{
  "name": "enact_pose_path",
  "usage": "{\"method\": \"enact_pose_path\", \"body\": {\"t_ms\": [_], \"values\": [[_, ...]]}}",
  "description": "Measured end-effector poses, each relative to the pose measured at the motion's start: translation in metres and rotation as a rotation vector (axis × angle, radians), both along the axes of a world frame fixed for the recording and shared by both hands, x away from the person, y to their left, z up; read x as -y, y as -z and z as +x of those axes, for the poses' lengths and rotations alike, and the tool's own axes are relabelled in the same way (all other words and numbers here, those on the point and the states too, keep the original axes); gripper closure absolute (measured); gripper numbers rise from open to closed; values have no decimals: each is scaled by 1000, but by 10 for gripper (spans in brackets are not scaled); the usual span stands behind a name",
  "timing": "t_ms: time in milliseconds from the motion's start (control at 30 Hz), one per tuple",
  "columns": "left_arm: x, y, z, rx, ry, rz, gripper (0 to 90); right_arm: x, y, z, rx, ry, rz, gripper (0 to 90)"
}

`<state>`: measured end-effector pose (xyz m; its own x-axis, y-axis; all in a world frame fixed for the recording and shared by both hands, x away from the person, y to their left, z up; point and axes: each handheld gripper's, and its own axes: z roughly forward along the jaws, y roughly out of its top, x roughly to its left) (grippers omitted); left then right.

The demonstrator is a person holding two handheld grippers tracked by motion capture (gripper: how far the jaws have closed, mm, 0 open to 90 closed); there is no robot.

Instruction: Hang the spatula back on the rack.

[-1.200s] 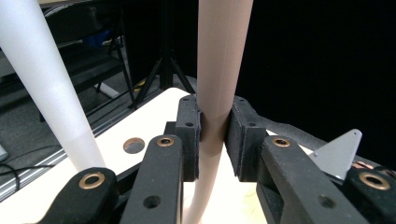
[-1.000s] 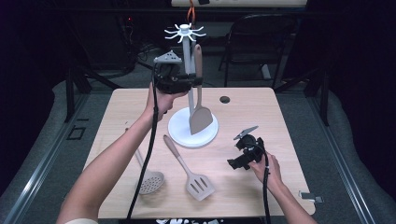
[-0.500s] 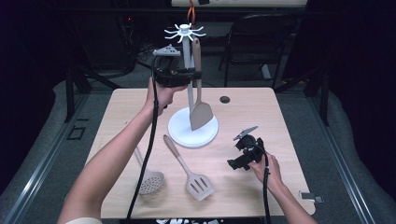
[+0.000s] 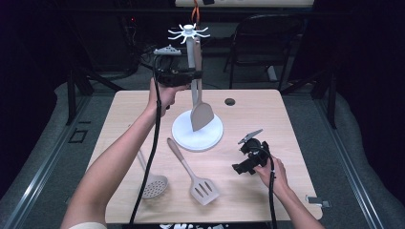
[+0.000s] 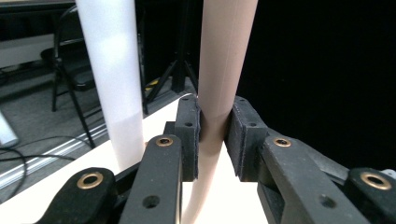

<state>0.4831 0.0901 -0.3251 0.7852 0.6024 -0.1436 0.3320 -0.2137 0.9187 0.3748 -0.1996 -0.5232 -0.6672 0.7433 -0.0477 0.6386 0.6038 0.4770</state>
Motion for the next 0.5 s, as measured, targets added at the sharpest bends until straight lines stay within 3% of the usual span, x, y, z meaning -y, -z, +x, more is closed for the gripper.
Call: {"method": "enact_pose_path", "body": {"t_ms": [167,233,300,500], "values": [[-1,2,-3,11,-19,-18,714,-1,2,0,-9,-5,23,1],[-2,2,-5,13,-14,-17,670,-1,2,-1,-13,-15,-6,0],[-4,2,-8,15,-7,-11,630,-3,4,-1,-11,-5,22,0],[-11,4,-18,20,-7,-11,548,-2,3,0,-21,-20,3,1]]}}
